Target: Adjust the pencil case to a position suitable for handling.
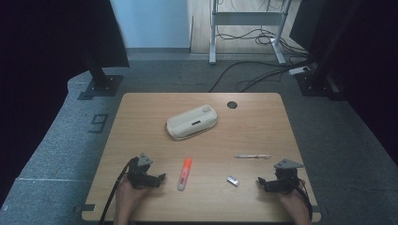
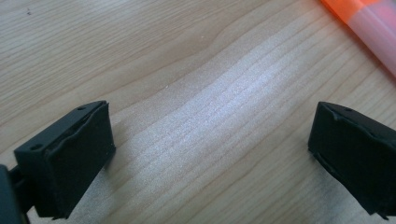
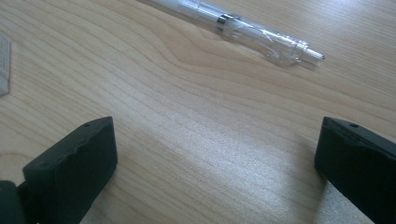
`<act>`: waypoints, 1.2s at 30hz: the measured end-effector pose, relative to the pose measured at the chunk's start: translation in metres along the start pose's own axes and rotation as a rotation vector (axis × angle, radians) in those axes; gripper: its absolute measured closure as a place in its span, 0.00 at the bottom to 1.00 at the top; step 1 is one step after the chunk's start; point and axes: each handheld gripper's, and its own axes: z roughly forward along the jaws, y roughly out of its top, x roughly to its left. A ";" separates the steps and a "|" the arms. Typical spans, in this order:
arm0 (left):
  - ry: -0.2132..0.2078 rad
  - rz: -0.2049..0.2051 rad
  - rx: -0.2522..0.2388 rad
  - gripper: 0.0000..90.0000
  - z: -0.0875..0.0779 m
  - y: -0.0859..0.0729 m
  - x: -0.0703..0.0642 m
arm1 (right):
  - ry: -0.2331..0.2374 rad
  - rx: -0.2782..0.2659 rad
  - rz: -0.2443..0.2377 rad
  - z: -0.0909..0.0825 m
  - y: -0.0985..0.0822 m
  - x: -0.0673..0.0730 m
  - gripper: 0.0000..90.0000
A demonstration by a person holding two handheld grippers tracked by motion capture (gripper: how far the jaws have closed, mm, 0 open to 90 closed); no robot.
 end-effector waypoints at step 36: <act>-0.100 -0.019 -0.031 0.05 -0.006 0.013 -0.001 | 0.007 -0.020 -0.004 -0.002 -0.001 0.000 0.07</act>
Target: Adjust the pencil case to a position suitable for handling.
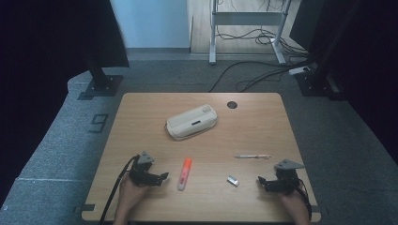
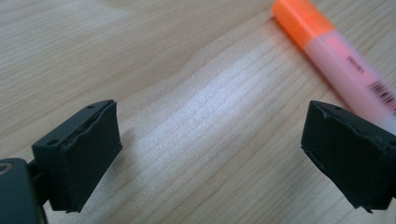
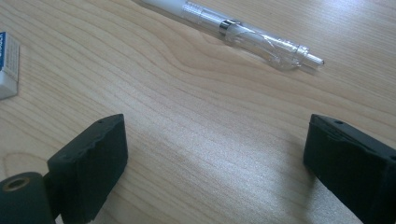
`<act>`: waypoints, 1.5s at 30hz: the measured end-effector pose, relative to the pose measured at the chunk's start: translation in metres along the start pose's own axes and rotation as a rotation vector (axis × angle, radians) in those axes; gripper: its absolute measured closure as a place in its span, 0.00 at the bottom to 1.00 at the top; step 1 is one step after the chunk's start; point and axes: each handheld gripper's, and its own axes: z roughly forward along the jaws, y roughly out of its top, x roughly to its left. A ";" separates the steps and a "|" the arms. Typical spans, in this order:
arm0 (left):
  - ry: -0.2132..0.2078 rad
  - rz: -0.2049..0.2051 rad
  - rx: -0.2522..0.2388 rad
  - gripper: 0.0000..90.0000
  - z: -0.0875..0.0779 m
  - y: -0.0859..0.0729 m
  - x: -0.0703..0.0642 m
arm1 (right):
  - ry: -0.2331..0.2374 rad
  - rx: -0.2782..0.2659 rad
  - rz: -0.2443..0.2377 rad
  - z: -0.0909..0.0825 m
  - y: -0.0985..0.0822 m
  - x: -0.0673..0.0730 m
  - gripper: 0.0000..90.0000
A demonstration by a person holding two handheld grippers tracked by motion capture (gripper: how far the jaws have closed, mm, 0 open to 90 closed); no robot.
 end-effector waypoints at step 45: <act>-0.059 0.087 0.016 0.16 0.012 0.119 0.004 | -0.004 0.000 0.006 0.001 0.001 0.000 0.07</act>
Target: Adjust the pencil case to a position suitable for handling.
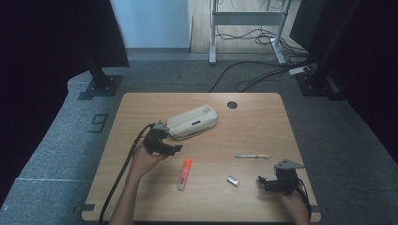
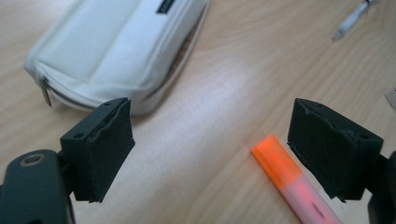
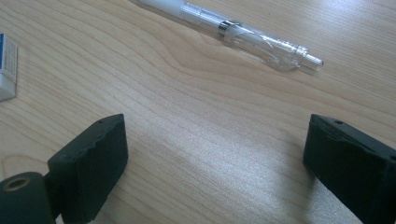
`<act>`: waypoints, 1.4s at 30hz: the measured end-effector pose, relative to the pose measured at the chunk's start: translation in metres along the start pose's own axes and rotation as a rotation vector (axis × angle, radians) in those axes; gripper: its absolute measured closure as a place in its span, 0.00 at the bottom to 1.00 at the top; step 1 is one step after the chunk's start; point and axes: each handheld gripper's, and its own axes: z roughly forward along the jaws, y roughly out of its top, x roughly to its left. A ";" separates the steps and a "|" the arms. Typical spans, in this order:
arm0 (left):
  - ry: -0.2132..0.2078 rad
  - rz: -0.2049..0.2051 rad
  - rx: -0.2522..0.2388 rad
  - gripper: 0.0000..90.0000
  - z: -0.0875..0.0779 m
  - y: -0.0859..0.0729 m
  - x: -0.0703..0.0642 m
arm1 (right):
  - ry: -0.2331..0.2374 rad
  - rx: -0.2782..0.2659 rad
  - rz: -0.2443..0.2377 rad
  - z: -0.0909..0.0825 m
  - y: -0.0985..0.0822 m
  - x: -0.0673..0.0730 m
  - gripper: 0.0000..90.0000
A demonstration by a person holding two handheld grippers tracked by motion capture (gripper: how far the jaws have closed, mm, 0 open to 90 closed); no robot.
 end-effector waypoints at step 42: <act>-0.019 0.059 0.092 0.34 0.089 0.071 0.037 | -0.001 -0.004 -0.003 0.000 0.000 0.000 0.07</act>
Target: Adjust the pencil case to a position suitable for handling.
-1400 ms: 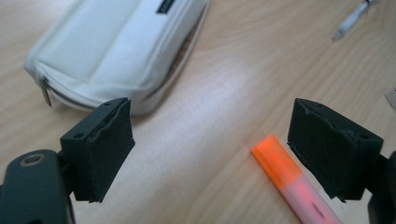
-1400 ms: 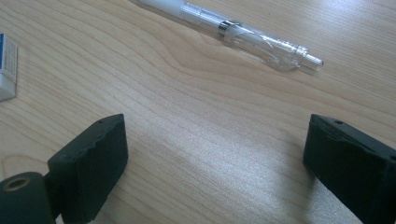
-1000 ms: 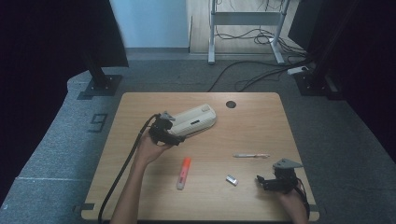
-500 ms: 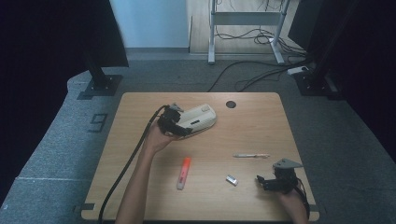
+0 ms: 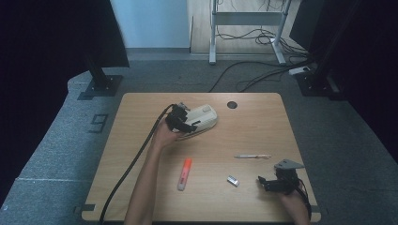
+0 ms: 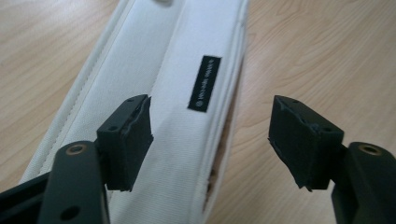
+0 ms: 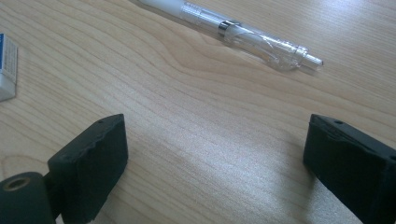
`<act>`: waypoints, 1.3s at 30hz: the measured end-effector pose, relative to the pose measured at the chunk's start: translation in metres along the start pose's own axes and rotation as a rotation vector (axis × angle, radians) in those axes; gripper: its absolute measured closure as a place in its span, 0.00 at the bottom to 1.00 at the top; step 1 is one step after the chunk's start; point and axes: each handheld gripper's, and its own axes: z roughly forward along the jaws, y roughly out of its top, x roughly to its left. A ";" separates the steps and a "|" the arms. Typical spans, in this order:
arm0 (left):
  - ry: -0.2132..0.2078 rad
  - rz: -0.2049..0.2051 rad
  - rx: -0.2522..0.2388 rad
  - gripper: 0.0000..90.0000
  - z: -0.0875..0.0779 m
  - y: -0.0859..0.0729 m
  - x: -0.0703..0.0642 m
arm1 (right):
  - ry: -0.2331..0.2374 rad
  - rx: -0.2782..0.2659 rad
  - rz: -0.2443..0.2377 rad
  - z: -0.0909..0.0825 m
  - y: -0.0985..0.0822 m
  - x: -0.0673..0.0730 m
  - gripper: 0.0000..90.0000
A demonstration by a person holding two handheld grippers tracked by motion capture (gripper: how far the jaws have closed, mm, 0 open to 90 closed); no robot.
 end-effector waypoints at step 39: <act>0.081 0.025 0.027 0.55 0.001 -0.048 -0.014 | 0.001 0.004 0.003 0.000 0.000 0.000 0.07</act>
